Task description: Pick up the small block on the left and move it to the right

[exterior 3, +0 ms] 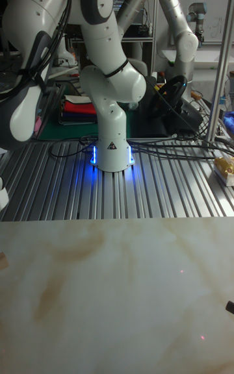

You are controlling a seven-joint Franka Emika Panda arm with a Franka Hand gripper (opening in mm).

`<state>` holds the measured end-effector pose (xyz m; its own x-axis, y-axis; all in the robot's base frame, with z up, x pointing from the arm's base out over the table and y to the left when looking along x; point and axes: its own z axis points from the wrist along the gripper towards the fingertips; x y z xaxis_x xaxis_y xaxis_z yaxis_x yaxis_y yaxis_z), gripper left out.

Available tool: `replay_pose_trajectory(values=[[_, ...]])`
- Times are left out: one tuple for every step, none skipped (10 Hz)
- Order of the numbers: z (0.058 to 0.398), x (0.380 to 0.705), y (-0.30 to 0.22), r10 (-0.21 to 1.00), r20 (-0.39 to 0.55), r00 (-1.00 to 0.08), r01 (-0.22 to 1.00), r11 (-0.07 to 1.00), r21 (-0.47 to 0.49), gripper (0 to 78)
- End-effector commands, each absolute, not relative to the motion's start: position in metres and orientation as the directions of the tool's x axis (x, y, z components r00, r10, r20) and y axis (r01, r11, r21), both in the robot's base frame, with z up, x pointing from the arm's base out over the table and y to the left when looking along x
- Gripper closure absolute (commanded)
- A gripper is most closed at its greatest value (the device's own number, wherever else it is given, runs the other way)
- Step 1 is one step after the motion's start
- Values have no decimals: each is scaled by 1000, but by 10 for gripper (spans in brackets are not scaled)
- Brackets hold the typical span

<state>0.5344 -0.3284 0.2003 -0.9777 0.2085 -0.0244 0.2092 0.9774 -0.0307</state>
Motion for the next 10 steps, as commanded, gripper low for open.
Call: replay_pose_trajectory(values=[[202, 534, -329, 353, -32, -935, 353, 935, -26, 776], [201, 534, -329, 386, -31, -922, 387, 922, -24, 776], [201, 534, -329, 393, -31, -919, 394, 919, -24, 776], [201, 534, -329, 436, -33, -899, 437, 899, -25, 776], [201, 534, -329, 452, -35, -891, 453, 891, -27, 776], [201, 534, -329, 454, -35, -890, 455, 890, -27, 776], [200, 534, -329, 445, -30, -895, 445, 895, -28, 776], [200, 534, -329, 446, -30, -894, 447, 894, -27, 776], [199, 534, -329, 448, -31, -894, 449, 893, -26, 776], [198, 535, -328, 446, -31, -895, 446, 894, -25, 776]])
